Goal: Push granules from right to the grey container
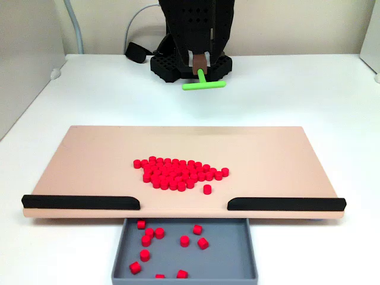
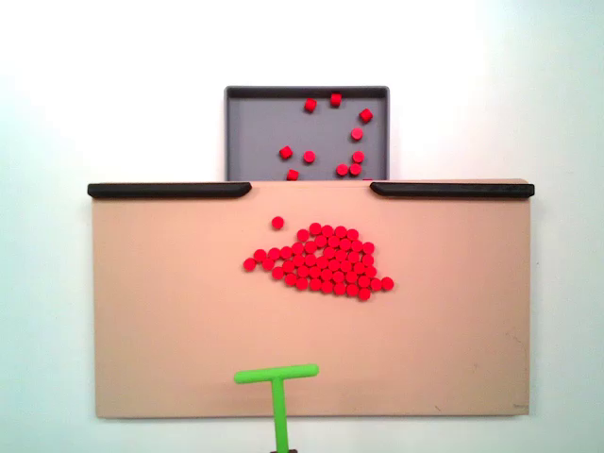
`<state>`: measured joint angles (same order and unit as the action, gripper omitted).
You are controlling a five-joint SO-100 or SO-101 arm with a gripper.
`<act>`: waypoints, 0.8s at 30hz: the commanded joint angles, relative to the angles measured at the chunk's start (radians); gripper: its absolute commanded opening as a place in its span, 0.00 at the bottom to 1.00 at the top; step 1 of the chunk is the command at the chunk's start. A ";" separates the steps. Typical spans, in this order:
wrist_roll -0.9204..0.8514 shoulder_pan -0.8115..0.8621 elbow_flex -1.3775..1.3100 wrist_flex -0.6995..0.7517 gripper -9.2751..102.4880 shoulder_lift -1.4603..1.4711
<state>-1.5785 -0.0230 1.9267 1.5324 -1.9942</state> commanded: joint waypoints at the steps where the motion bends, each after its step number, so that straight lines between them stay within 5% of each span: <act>1: -0.008 -0.003 -0.015 -0.003 0.08 -0.012; 24: -0.029 0.002 -0.014 -0.003 0.08 -0.003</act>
<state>-1.5999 -0.0230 1.9267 1.5324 -1.9942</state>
